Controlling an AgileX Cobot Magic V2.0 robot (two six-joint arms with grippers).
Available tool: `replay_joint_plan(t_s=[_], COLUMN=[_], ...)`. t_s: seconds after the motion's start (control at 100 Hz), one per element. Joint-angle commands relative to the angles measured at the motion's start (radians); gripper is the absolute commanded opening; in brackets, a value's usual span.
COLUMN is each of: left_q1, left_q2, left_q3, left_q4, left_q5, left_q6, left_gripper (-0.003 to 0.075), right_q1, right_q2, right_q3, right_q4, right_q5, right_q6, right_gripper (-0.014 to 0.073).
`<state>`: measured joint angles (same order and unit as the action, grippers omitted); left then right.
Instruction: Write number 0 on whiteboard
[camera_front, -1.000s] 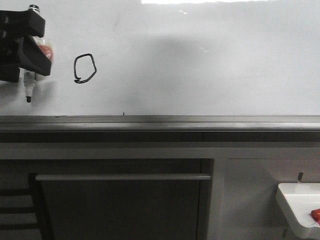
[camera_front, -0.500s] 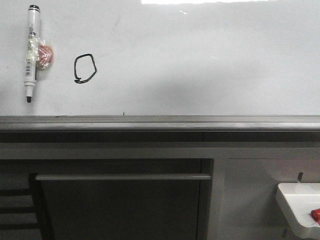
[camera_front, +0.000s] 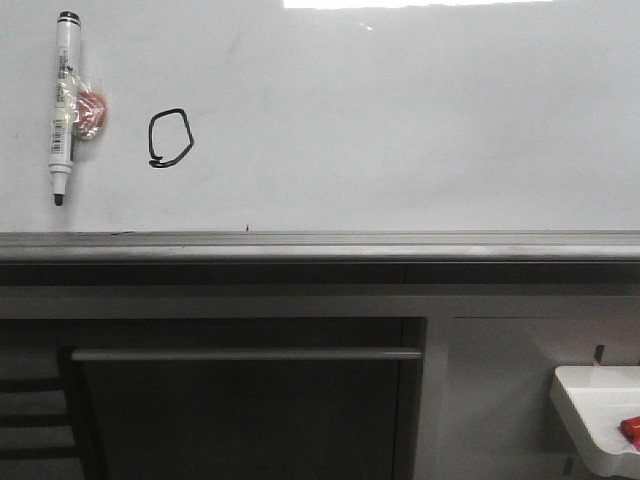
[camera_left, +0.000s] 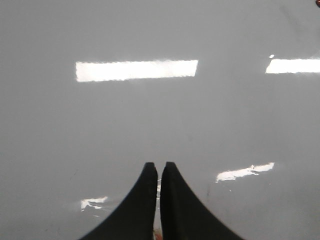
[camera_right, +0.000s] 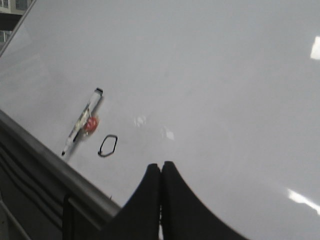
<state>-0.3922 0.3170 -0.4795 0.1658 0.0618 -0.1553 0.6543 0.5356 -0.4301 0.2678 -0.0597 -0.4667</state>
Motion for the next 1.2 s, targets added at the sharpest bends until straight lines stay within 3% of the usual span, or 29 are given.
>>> replay_joint_plan(t_s=[0.0,0.3,1.03,1.191], left_q1=[0.001,0.001,0.001,0.033], left_q2=[-0.073,-0.176,-0.176,-0.176], left_q3=[0.025,0.112,0.143,0.143], left_q4=[0.011,-0.011,-0.032,-0.166], left_q5=[-0.072,-0.07,-0.045,-0.02], left_q6=[-0.003,-0.003,-0.001,0.211], left_gripper=[-0.002,-0.002,-0.002,-0.002], right_q1=[-0.004,-0.004,-0.004,-0.004], right_q2=[-0.066,-0.121,-0.121,-0.121], right_q3=[0.068,0.182,0.195,0.195], right_q4=[-0.01,-0.01,-0.01,-0.01], right_q5=[-0.087,-0.102,-0.088,-0.088], right_q6=[-0.007,-0.007,-0.007,-0.007], right_gripper=[-0.0055,-0.0055,-0.0056,-0.0056])
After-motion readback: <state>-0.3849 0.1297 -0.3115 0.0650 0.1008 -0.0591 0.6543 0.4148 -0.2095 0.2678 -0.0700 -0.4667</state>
